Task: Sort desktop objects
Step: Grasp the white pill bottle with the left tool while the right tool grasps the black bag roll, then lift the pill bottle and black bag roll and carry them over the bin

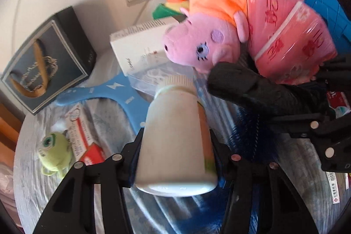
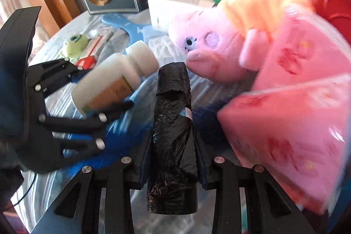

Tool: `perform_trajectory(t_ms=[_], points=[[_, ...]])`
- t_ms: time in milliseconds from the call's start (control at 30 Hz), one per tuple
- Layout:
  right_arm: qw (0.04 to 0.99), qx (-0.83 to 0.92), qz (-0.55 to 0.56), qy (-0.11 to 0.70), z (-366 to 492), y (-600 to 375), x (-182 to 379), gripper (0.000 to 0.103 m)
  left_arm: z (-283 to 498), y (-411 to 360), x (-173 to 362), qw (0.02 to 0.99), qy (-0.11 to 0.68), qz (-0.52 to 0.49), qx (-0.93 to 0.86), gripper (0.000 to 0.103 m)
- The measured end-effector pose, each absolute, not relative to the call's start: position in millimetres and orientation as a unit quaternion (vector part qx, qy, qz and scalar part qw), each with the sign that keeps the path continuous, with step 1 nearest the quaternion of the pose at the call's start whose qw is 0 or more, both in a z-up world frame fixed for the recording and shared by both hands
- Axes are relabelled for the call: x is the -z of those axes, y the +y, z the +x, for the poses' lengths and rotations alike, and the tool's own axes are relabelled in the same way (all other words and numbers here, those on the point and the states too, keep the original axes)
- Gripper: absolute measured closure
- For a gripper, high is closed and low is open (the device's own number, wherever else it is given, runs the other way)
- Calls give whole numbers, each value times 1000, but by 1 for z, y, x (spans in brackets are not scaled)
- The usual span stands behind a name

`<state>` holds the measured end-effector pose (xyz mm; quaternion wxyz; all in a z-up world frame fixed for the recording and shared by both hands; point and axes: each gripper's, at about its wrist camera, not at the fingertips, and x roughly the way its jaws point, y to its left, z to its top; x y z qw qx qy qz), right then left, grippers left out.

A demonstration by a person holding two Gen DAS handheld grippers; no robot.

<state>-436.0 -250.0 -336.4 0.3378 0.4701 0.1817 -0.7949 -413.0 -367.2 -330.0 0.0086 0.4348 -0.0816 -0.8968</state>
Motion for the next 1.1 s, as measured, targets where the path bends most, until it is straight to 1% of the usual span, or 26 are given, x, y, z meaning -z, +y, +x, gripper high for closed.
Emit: perform_trajectory(t_ms=[133,300,333,367,500,600,700,867,933,1100], points=[[339,812,449,156,-420,-232,314,69,-396,-367,305,22,-78,405,911,52],[341,822,433,141,-409,-224,290,69,-385,-363,287,22,-86,390,916,54],[342,823,431,138,-406,-222,285,69,-384,-361,286,21,-87,390,916,60],[343,825,430,133,-404,-220,281,69,-381,-359,285,17,-88,393,915,64],[338,828,429,126,-399,-216,275,69,-384,-356,298,14,-96,415,904,64],[332,829,433,124,-398,-210,273,69,-387,-360,306,27,-78,421,903,64],[329,831,432,121,-400,-210,271,69,-389,-364,314,37,-70,428,900,50],[333,830,434,111,-404,-207,272,69,-377,-381,323,40,-71,440,894,49],[339,827,436,105,-406,-211,274,69,-373,-386,323,34,-66,437,896,42],[354,817,442,108,-407,-225,279,69,-369,-400,317,31,-43,433,900,42]])
